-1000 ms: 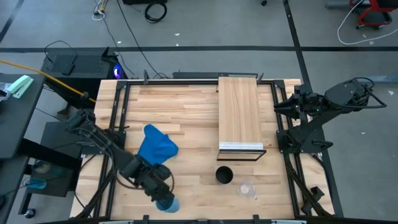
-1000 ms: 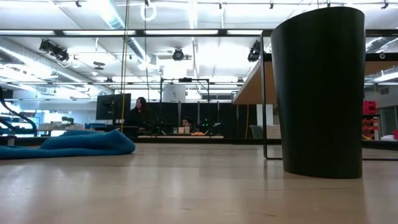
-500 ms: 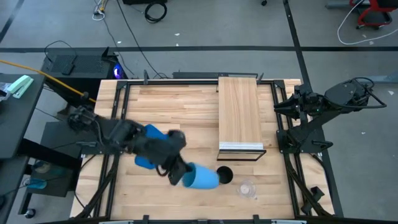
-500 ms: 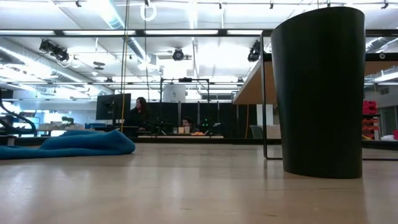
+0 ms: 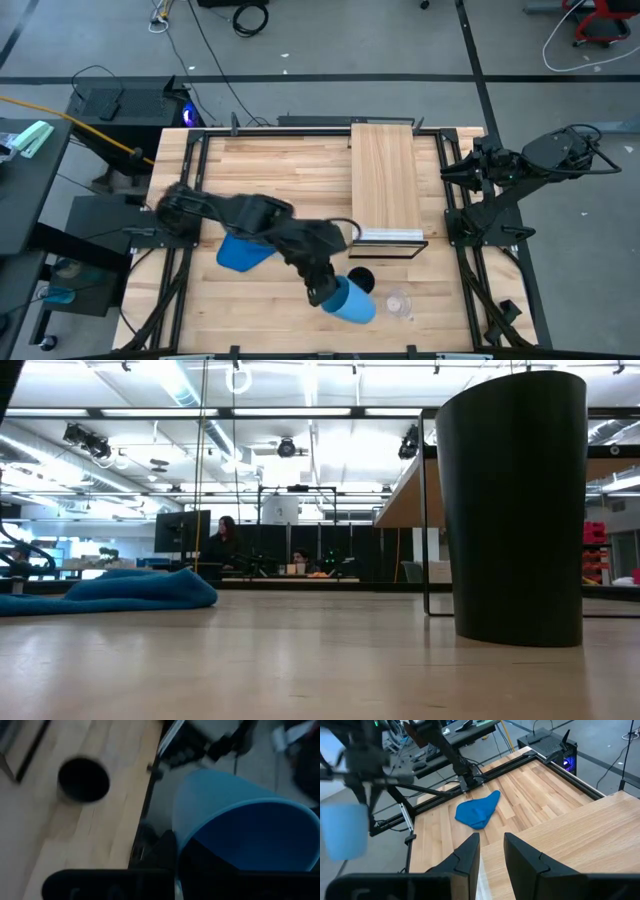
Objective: Stack small to large cups/mugs on shelf
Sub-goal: Move the cups to the bottom of the shelf
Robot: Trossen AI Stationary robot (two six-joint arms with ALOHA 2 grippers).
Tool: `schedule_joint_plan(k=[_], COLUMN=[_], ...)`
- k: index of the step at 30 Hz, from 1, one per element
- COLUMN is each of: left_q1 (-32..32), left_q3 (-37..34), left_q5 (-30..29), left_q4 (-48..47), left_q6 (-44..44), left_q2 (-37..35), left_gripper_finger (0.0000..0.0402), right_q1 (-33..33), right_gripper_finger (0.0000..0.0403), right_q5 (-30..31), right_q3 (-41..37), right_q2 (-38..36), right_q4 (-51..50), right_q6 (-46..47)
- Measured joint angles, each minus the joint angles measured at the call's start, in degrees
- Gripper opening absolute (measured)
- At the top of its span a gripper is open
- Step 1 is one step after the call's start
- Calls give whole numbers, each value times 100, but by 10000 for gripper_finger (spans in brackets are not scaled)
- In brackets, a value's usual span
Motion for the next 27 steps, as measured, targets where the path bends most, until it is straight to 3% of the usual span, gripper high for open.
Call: schedule_joint_plan(k=[8, 27], left_q1=[1, 75], left_q3=[62, 54], left_q5=[600, 457], left_q4=[-246, -324], left_q6=[21, 399], left_q2=[646, 1899], left_gripper_finger=[10, 10], right_q1=[1, 0], right_gripper_finger=[96, 96], right_q5=[0, 0], right_q3=[0, 0], right_q2=[-1, 69], right_q4=[0, 0], right_q6=[0, 110])
